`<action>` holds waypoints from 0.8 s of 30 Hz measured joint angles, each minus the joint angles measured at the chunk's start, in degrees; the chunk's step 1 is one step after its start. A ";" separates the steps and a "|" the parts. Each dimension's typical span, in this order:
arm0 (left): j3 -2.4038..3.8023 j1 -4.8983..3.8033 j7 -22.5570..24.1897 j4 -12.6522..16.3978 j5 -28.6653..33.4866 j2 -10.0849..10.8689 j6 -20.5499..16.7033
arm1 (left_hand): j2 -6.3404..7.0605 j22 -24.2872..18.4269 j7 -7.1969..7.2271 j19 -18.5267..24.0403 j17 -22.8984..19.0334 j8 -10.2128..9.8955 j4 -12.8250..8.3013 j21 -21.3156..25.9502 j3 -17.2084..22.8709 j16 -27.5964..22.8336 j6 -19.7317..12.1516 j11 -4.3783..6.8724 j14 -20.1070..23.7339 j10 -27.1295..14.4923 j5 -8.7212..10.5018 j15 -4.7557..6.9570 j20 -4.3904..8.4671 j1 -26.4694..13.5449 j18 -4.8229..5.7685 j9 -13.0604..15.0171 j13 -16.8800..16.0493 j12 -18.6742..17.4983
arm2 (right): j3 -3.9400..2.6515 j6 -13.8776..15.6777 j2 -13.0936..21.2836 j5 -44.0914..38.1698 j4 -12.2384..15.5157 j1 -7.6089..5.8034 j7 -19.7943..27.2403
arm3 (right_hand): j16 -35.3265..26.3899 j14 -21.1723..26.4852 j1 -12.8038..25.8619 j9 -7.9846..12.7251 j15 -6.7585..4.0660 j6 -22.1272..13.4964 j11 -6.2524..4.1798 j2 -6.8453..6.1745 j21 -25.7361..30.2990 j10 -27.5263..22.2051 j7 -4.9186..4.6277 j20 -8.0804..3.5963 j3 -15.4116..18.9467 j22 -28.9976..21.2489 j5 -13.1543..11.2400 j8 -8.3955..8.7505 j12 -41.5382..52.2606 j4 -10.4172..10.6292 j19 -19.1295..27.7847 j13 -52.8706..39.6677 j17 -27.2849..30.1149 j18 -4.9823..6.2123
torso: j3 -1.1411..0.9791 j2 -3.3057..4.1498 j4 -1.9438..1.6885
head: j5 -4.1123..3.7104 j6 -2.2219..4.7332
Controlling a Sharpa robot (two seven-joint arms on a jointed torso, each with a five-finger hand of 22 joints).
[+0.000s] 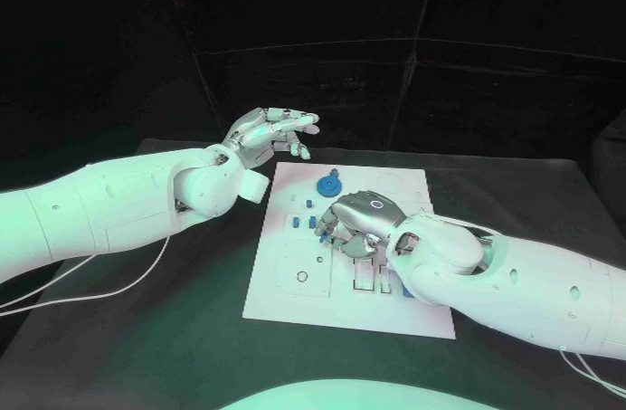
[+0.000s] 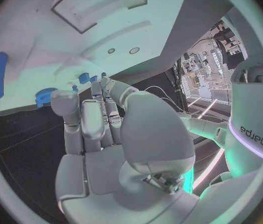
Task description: Assemble the parts on the task board
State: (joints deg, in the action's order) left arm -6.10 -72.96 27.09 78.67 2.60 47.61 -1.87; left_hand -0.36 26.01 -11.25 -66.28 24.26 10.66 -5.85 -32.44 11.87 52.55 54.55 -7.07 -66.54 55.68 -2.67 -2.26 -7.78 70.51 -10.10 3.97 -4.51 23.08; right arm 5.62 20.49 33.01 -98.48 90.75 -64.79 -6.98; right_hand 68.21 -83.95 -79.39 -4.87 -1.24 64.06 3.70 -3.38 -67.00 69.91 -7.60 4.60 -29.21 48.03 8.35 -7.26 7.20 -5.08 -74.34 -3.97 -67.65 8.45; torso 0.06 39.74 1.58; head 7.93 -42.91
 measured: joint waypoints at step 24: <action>0.00 -0.15 -0.06 -0.50 -0.06 -0.13 -0.43 | -0.37 -0.16 0.00 0.00 -0.05 0.23 -0.16 0.00 -0.16 0.00 0.00 0.00 0.00 0.00 0.00 0.00 0.00 0.38 0.00 0.07 0.01 0.23 | 0.15 -5.86 -1.19 0.19 -1.36 1.09 0.50 | 0.00 0.00 0.23 0.19 0.00 0.01 0.00 -0.23 0.00 0.00 -0.01 0.00 0.00 -0.06 -0.01 0.46 -0.40 0.00 0.00 0.01 0.00 0.00 | -0.07 -0.08 0.03 | 0.35 -1.19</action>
State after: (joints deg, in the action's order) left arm -6.10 -73.10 27.04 78.17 2.54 47.47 -2.31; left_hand -0.73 25.85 -11.25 -66.28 24.21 10.89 -6.01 -32.43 11.71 52.55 54.55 -7.07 -66.54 55.68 -2.67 -2.26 -7.77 70.88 -10.10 4.04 -4.50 23.31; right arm 5.77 14.63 31.82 -98.29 89.39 -63.71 -6.49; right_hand 68.21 -83.94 -79.16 -4.68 -1.24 64.06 3.70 -3.61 -67.00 69.90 -7.61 4.60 -29.21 47.97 8.34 -6.79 6.81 -5.08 -74.34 -3.97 -67.66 8.46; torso -0.01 39.66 1.60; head 8.28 -44.09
